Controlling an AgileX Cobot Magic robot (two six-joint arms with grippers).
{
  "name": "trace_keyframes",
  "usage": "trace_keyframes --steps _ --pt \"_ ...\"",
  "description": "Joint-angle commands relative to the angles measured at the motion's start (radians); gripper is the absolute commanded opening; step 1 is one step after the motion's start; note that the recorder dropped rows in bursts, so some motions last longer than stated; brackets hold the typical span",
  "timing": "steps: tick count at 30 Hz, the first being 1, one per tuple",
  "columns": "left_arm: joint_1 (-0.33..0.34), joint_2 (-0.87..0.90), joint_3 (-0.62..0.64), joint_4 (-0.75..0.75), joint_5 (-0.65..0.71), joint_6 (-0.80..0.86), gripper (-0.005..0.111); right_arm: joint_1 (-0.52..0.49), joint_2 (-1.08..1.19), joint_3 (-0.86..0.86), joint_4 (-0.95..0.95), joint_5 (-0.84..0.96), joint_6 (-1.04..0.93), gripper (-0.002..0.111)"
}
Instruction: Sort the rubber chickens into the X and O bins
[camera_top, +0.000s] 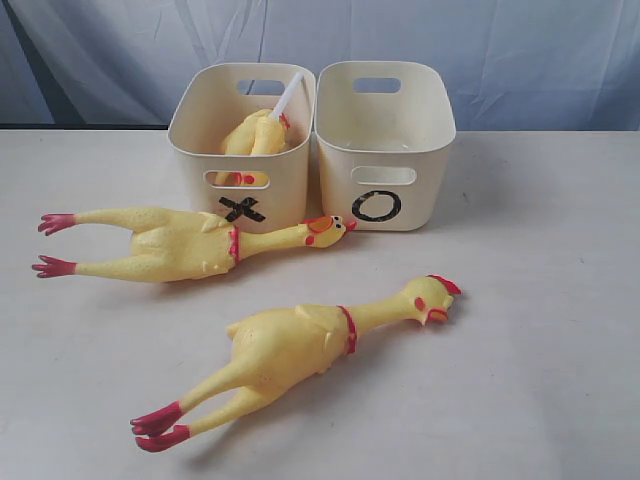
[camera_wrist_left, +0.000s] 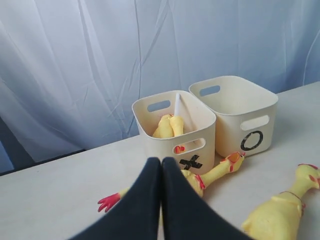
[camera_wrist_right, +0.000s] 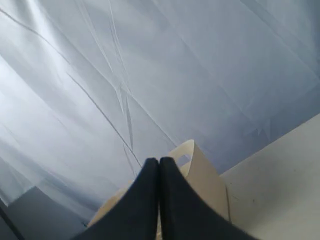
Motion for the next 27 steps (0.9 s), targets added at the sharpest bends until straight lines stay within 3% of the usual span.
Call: trace_keyframes --steps 1,9,16,27 --pt "0.005 -0.054 0.023 0.015 0.004 -0.023 0.0 -0.006 -0.006 0.003 0.073 -0.018 0.013 0.0" --pt "0.005 -0.118 0.094 0.06 0.0 -0.029 0.0 -0.006 -0.006 -0.161 -0.162 0.194 0.002 0.0" --pt "0.005 -0.131 0.135 0.173 -0.036 -0.127 0.0 -0.006 0.08 -0.295 -0.18 0.364 -0.155 0.0" --pt "0.005 -0.131 0.182 0.138 -0.11 -0.127 0.0 -0.006 0.375 -0.482 -0.15 0.587 -0.327 0.0"
